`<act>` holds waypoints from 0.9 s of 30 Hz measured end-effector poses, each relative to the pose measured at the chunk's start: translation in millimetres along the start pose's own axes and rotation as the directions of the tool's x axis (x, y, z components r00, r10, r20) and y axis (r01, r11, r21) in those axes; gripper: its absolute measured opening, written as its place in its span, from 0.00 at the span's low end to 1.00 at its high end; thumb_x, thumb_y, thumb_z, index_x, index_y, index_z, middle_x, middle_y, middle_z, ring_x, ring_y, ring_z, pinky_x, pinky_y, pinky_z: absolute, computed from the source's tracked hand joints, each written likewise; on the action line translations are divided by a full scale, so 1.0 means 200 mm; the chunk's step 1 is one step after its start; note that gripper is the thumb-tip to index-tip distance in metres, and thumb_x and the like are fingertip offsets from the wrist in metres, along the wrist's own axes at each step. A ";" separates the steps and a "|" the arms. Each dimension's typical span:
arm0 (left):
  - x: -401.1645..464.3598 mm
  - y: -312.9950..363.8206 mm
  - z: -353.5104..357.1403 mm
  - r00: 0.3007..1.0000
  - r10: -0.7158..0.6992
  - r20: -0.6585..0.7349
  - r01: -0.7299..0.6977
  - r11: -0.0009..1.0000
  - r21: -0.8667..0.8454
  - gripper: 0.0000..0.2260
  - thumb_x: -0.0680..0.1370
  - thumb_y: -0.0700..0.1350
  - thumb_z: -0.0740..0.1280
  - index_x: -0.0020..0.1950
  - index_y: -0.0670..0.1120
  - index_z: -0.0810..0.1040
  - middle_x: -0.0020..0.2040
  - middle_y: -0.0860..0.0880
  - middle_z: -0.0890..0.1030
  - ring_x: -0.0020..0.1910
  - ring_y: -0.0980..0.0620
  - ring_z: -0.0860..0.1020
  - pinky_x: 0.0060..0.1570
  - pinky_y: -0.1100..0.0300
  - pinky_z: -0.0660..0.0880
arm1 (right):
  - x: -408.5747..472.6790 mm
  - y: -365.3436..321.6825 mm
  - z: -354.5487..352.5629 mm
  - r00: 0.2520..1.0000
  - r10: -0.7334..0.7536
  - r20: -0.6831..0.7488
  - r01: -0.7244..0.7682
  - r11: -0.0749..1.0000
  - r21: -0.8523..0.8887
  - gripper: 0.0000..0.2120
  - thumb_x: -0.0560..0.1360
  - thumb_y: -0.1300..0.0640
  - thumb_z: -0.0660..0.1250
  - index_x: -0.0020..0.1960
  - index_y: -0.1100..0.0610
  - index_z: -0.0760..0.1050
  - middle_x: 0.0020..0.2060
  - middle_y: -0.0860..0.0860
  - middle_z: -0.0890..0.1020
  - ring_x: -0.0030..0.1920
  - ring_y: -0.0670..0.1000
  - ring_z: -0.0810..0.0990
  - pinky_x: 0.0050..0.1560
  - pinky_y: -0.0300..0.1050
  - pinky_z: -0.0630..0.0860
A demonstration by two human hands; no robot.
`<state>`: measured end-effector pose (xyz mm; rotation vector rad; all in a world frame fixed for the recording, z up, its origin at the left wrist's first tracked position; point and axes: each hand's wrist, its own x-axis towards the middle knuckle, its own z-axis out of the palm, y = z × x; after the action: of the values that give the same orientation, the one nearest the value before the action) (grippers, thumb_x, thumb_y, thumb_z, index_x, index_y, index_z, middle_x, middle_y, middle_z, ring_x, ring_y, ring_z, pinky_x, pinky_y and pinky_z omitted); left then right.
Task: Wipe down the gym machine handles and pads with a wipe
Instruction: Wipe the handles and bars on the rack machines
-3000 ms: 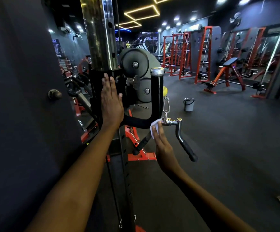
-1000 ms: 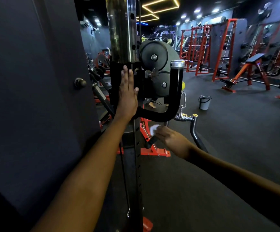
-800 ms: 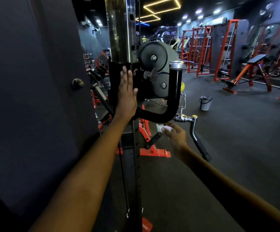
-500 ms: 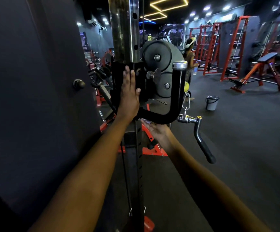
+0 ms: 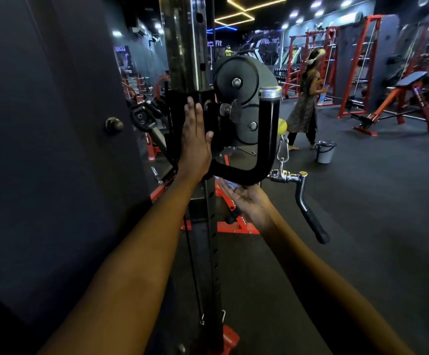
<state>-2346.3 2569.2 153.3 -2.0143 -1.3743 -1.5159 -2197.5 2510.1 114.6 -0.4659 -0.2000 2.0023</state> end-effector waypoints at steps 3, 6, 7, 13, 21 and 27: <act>0.00 0.00 0.00 1.000 0.001 -0.006 -0.001 1.000 0.010 0.28 0.83 0.42 0.56 0.78 0.37 0.45 0.79 0.37 0.44 0.78 0.43 0.43 0.74 0.65 0.40 | -0.07 -0.08 -0.02 0.993 0.023 -0.120 -0.030 0.997 -0.064 0.16 0.81 0.67 0.49 0.62 0.74 0.68 0.66 0.67 0.69 0.69 0.61 0.67 0.70 0.45 0.63; 0.00 0.01 0.00 1.000 -0.005 -0.001 0.005 1.000 0.009 0.28 0.84 0.42 0.55 0.78 0.38 0.45 0.79 0.37 0.44 0.78 0.43 0.43 0.74 0.65 0.40 | -0.13 -0.15 -0.03 0.979 -0.027 -0.204 -0.002 0.990 -0.141 0.12 0.81 0.68 0.51 0.58 0.73 0.69 0.67 0.67 0.68 0.67 0.62 0.69 0.64 0.49 0.70; 0.00 0.01 -0.01 1.000 -0.005 0.002 0.005 1.000 0.006 0.28 0.84 0.42 0.55 0.78 0.38 0.45 0.79 0.37 0.44 0.78 0.43 0.43 0.74 0.65 0.40 | -0.17 -0.17 -0.02 0.976 -0.051 -0.212 0.018 0.988 -0.156 0.10 0.81 0.68 0.53 0.55 0.72 0.70 0.66 0.67 0.69 0.67 0.63 0.69 0.62 0.50 0.71; 0.00 0.01 -0.02 1.000 0.001 0.015 -0.002 1.000 0.011 0.27 0.84 0.42 0.55 0.78 0.38 0.45 0.79 0.38 0.43 0.78 0.43 0.42 0.76 0.54 0.45 | -0.37 -0.18 0.06 0.768 -0.640 -0.006 0.570 0.688 -0.449 0.07 0.78 0.67 0.61 0.41 0.65 0.73 0.42 0.60 0.77 0.46 0.52 0.82 0.48 0.35 0.78; 0.00 0.01 -0.03 0.999 0.004 0.038 -0.004 1.000 0.007 0.28 0.83 0.40 0.56 0.78 0.38 0.45 0.79 0.38 0.43 0.78 0.43 0.42 0.76 0.59 0.41 | -0.22 -0.27 -0.14 0.342 0.066 0.937 0.403 -0.911 -0.083 0.23 0.84 0.57 0.44 0.64 0.71 0.71 0.63 0.64 0.74 0.68 0.56 0.64 0.73 0.36 0.51; -0.01 0.01 -0.04 0.999 -0.003 0.041 0.003 1.000 0.007 0.28 0.84 0.41 0.56 0.79 0.39 0.45 0.79 0.39 0.42 0.78 0.45 0.41 0.75 0.60 0.41 | -0.06 -0.15 -0.16 0.354 0.388 0.851 0.139 -0.922 0.362 0.15 0.74 0.64 0.57 0.52 0.66 0.81 0.51 0.58 0.82 0.58 0.57 0.79 0.66 0.46 0.62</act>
<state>-2349.2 2562.5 156.2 -2.0512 -1.3965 -1.4770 -2155.0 2511.6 99.5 0.7954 3.1597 1.5144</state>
